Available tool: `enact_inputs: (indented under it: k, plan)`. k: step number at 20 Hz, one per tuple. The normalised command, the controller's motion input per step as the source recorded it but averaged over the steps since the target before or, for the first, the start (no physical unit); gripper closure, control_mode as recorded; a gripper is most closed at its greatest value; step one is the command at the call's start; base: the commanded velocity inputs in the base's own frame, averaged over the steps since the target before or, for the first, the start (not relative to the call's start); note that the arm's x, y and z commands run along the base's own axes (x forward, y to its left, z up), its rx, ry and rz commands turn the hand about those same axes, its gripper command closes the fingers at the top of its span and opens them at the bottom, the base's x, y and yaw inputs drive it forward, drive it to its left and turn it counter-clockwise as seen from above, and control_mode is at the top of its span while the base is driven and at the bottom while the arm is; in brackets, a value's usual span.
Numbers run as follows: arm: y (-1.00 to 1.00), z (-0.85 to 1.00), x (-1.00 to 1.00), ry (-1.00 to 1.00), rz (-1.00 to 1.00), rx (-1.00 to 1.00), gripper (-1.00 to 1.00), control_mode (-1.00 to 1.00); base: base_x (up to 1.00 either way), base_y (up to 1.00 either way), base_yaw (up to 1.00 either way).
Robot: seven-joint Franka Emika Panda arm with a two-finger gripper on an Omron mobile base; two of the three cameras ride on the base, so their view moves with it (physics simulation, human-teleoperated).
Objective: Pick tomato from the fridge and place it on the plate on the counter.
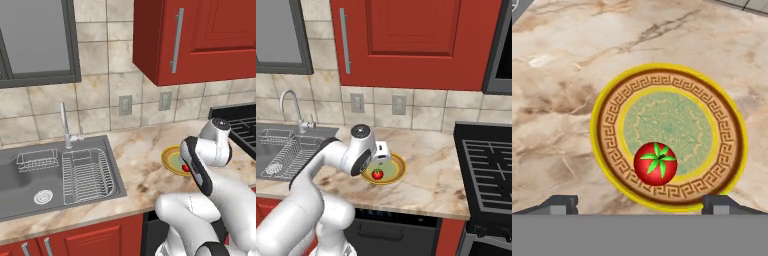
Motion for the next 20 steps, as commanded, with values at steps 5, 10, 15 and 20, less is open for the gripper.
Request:
enact_inputs:
  k: [5, 10, 15, 20]
  plan:
    - [0.28, 0.56, -1.0, 0.0, 0.02, 0.0, -1.0, -1.0, 0.0, 0.0, 0.0]
    - [0.43, 0.59, -1.0, 0.0, 0.01, -0.01, -1.0, -1.0, 0.0, 0.0, 0.0]
    - [0.34, 0.5, -1.0, 0.0, 0.01, -0.03, -1.0, -1.0, 0.0, 0.0, 0.0]
    - [0.17, 0.94, -1.0, -0.23, -0.03, -0.01, -1.0, -1.0, 0.0, 0.0, 0.0]
